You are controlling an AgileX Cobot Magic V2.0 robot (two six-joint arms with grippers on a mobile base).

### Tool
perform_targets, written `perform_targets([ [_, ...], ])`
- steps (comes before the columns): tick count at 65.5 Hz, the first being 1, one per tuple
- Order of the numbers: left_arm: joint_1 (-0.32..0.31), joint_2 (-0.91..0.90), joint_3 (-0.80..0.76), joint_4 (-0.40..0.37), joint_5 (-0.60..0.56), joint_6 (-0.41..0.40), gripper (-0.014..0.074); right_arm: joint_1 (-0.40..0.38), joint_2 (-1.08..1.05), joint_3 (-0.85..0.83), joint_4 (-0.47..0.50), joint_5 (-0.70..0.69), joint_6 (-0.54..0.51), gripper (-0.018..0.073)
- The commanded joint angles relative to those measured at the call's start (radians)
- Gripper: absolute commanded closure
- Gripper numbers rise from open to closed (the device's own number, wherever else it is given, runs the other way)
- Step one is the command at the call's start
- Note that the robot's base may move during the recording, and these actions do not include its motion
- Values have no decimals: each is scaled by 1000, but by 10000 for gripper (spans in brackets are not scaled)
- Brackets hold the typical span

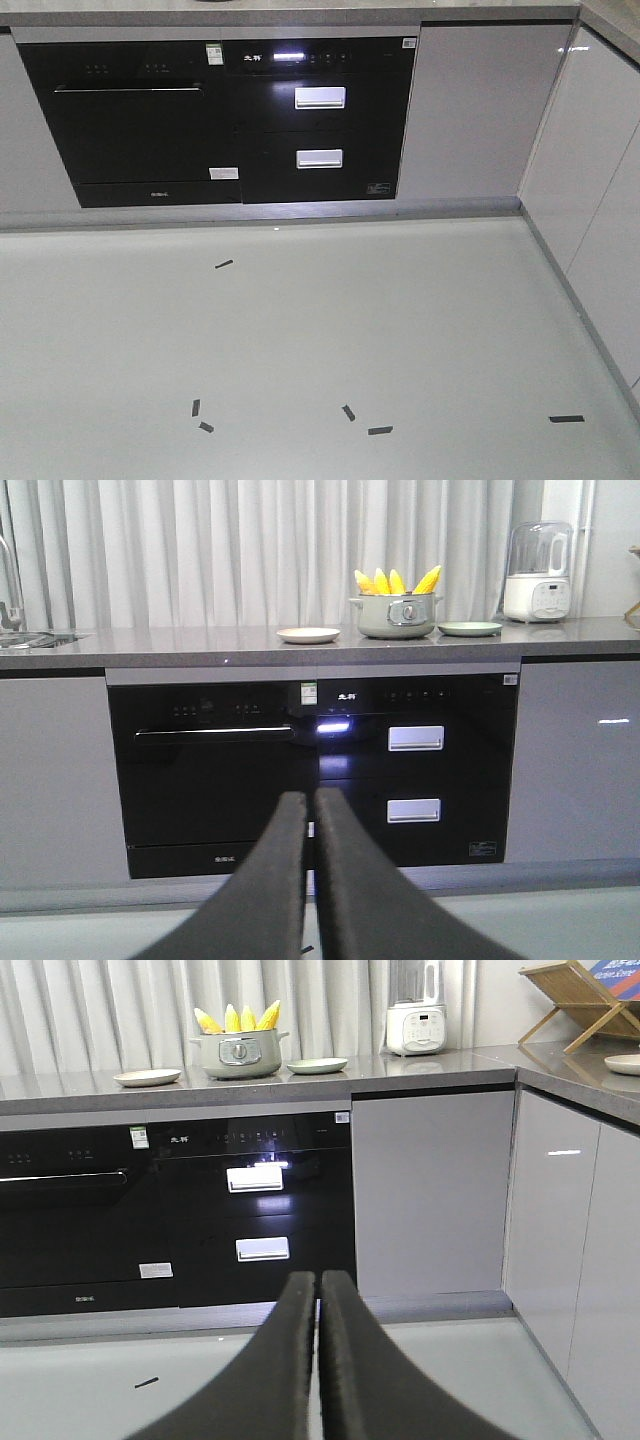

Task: Distribute corn equally
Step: 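Drive the base toward the counter with the pot and plates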

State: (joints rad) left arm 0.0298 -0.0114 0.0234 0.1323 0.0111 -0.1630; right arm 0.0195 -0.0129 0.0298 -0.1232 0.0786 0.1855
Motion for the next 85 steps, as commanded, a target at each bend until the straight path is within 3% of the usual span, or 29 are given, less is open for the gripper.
perform_targets([
  [1, -3, -14, 13, -9, -69, -2, 603, -6, -1, 10, -4, -79, 0, 565],
  [85, -3, -14, 13, -9, -69, -2, 603, -6, -1, 10, -4, -79, 0, 565],
])
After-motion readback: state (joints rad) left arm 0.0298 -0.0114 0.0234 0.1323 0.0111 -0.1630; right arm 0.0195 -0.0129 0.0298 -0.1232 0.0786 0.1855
